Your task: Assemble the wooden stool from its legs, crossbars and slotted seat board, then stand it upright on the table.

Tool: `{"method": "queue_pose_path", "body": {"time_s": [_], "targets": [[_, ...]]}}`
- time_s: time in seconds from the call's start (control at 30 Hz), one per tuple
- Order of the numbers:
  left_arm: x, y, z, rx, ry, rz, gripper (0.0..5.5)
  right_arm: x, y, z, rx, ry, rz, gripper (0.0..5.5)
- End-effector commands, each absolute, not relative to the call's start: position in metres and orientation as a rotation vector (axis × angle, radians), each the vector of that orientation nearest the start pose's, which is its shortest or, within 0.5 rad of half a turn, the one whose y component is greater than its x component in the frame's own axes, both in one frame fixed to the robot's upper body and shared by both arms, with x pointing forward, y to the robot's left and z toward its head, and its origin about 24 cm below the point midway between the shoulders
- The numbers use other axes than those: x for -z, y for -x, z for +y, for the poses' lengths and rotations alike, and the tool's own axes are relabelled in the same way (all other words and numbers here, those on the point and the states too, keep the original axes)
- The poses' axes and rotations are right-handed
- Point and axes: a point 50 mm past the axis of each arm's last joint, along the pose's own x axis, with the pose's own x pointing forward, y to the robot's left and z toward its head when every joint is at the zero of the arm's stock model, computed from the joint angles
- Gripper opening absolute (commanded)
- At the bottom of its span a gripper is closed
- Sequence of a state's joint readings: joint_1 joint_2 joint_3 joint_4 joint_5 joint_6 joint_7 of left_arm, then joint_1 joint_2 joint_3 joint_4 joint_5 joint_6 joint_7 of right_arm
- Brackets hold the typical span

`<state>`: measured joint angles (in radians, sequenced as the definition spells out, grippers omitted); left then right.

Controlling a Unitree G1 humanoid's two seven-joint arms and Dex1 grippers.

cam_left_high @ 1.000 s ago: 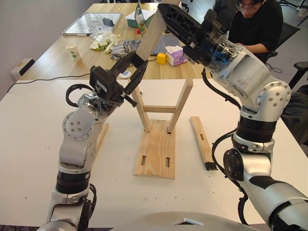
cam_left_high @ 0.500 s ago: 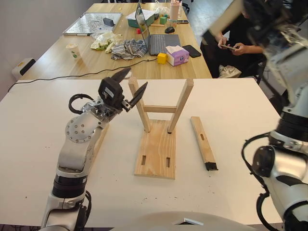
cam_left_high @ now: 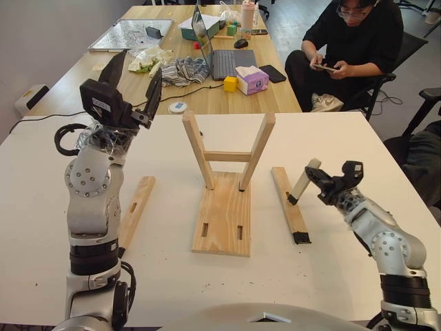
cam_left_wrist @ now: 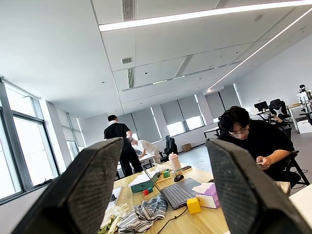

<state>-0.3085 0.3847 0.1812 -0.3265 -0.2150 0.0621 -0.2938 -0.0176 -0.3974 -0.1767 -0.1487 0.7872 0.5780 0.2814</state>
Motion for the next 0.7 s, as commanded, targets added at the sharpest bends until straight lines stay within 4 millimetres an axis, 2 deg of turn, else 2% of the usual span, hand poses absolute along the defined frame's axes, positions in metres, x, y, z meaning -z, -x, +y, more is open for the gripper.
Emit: {"method": "queue_pose_path", "body": {"time_s": [0.03, 0.33, 0.7], "targets": [[-0.208, -0.273, 0.196, 0.275, -0.255, -0.562, 3.13, -0.069, -0.257, -0.209, -0.330, -0.425, 0.254, 0.40], [-0.208, -0.273, 0.194, 0.291, -0.249, -0.559, 3.13, -0.081, -0.271, -0.211, -0.307, -0.453, 0.180, 0.40], [-0.209, -0.273, 0.192, 0.299, -0.250, -0.556, 3.13, -0.067, -0.267, -0.218, -0.269, -0.436, 0.218, 0.40]]}}
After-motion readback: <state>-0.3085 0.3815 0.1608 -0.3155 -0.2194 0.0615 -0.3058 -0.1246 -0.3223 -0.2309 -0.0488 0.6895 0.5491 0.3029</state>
